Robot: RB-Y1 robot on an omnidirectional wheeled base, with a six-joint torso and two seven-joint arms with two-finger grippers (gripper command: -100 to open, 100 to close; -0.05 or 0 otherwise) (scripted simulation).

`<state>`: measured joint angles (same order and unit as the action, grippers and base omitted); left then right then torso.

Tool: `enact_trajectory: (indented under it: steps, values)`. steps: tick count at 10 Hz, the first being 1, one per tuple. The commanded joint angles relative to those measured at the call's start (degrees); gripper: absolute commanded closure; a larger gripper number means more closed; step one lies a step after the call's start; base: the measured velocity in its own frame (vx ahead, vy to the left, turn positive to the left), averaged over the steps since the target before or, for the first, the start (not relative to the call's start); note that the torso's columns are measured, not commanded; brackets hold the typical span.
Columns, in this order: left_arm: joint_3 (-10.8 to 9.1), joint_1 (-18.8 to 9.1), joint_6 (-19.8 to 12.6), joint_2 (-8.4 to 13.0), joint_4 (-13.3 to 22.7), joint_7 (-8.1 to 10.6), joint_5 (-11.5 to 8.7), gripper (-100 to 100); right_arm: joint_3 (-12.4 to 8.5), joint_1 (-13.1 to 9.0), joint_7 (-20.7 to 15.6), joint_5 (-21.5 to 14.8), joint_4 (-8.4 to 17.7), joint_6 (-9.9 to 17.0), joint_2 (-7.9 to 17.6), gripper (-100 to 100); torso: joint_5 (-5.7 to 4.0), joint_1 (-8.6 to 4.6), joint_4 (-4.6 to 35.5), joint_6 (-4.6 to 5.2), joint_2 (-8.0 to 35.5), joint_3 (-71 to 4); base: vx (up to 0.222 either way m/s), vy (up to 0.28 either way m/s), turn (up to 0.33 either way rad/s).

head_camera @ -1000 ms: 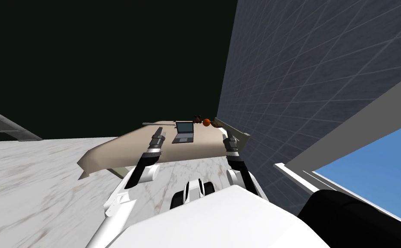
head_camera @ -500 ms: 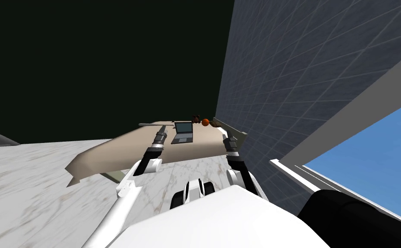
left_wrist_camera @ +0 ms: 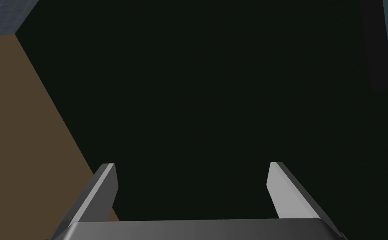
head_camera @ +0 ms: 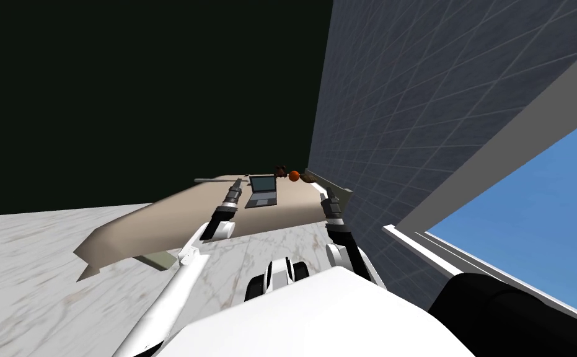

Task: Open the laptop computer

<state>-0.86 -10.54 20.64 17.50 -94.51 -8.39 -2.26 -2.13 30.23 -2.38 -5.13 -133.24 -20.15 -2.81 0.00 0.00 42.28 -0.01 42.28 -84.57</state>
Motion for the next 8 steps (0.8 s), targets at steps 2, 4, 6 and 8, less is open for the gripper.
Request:
enact_trajectory:
  steps: [2, 4, 6, 8]
  values:
    - [-0.45, -5.1, -0.7, 1.8, 5.4, -1.06, 0.2, -100, 0.0, 0.0, 0.0, 0.0, 0.0, 0.0, 0.0, 0, 0.00, 0.00, 0.0, 0.00, 0.0, 0.0, 0.009, 0.031, -0.064]
    - [-0.73, -8.2, -1.0, 2.6, 9.1, -1.45, 0.3, -100, 0.0, 0.0, 0.0, 0.0, 0.0, 0.0, 0.0, 0, 0.00, -0.01, 0.0, 0.00, 0.0, 0.0, 0.013, 0.028, -0.081]
    - [-1.06, -10.7, -1.3, 3.4, 13.1, -1.76, 0.6, -100, 0.0, 0.0, 0.0, 0.0, 0.0, 0.0, 0.0, 0, 0.01, 0.02, 0.0, -0.02, 0.0, 0.0, 0.015, 0.030, -0.058]
    - [-1.44, -13.0, -1.7, 4.0, 16.2, -2.00, 0.8, -100, 0.0, 0.0, 0.0, 0.0, 0.0, 0.0, 0.0, 0, 0.00, -0.01, 0.0, 0.00, 0.0, 0.0, 0.018, 0.026, -0.069]
